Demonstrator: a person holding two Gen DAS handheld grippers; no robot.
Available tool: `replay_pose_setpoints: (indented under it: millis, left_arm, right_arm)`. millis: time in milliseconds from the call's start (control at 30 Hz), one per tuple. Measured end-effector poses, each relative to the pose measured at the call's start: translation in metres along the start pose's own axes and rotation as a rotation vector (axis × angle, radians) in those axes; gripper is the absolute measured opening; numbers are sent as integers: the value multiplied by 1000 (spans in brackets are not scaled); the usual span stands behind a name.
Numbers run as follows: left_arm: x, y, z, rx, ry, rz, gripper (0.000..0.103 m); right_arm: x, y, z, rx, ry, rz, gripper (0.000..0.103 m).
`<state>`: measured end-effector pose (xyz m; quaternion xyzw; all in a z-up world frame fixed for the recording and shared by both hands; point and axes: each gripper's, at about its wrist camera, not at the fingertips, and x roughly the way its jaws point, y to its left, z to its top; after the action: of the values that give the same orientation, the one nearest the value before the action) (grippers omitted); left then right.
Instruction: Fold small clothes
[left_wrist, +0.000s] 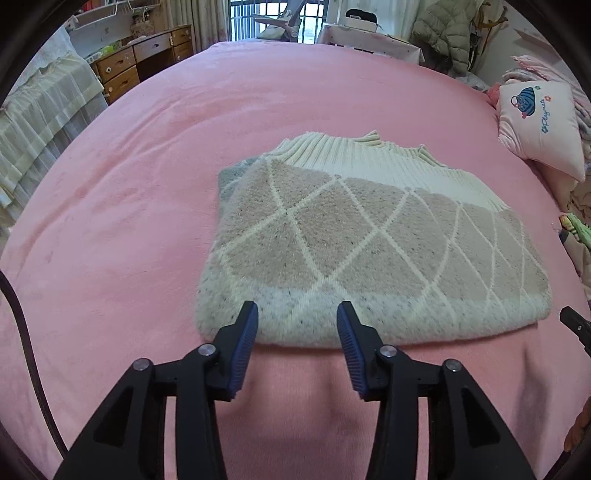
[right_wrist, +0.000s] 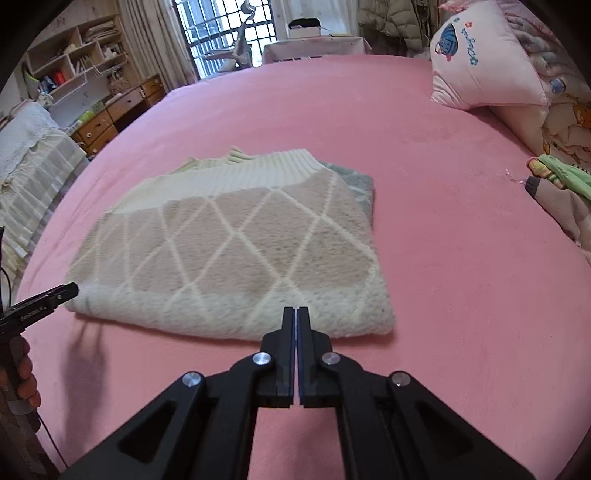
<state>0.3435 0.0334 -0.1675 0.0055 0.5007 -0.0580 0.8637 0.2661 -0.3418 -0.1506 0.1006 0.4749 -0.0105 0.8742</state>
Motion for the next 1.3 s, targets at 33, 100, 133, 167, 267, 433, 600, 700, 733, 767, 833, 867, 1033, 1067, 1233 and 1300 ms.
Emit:
replay_pose_setpoints:
  millis: [33, 100, 133, 167, 267, 433, 600, 700, 733, 767, 833, 867, 1033, 1067, 1233, 1300]
  left_arm:
    - [-7, 0, -2, 4, -6, -1, 49]
    - [-20, -1, -5, 10, -17, -6, 50]
    - [-27, -1, -7, 15, -23, -12, 51]
    - [-35, -2, -9, 22, -31, -15, 52]
    - [-54, -1, -15, 22, -43, -34, 59]
    - [-84, 5, -26, 5, -49, -80, 63]
    - [-104, 10, -38, -10, -71, -100, 75]
    - [-103, 12, -46, -28, -81, -105, 76]
    - [-100, 14, -48, -39, -77, -110, 76]
    - [-96, 16, -51, -55, -70, -120, 76]
    - [-83, 20, -55, -91, -47, -140, 76]
    - [-74, 23, -58, -112, -31, -146, 76]
    - [-35, 36, -64, -214, 9, -198, 76]
    - [-25, 41, -66, -247, 21, -221, 76]
    - [17, 64, -69, -400, 73, -296, 76]
    - [32, 73, -69, -455, 82, -317, 75]
  right_arm:
    - [-7, 3, -2, -1, -5, 8, 0]
    - [-21, 8, -5, -4, -18, 30, 0]
    - [-26, 10, -6, -7, -25, 39, 0]
    - [-31, 13, -6, -12, -32, 43, 0]
    - [-46, 23, -8, -40, -45, 46, 0]
    - [-69, 39, -14, -67, -58, 70, 0]
    - [-82, 58, -15, -95, -84, 112, 2]
    - [-79, 72, -16, -103, -95, 133, 2]
    - [-77, 76, -16, -108, -99, 135, 2]
    - [-74, 81, -16, -113, -103, 136, 2]
    - [-64, 91, -16, -123, -111, 135, 2]
    - [-59, 95, -16, -125, -115, 132, 2]
    - [-21, 111, -16, -111, -123, 141, 2]
    - [-13, 114, -16, -106, -123, 138, 2]
    - [26, 125, -11, -94, -123, 129, 2]
    - [37, 128, -9, -109, -129, 119, 2]
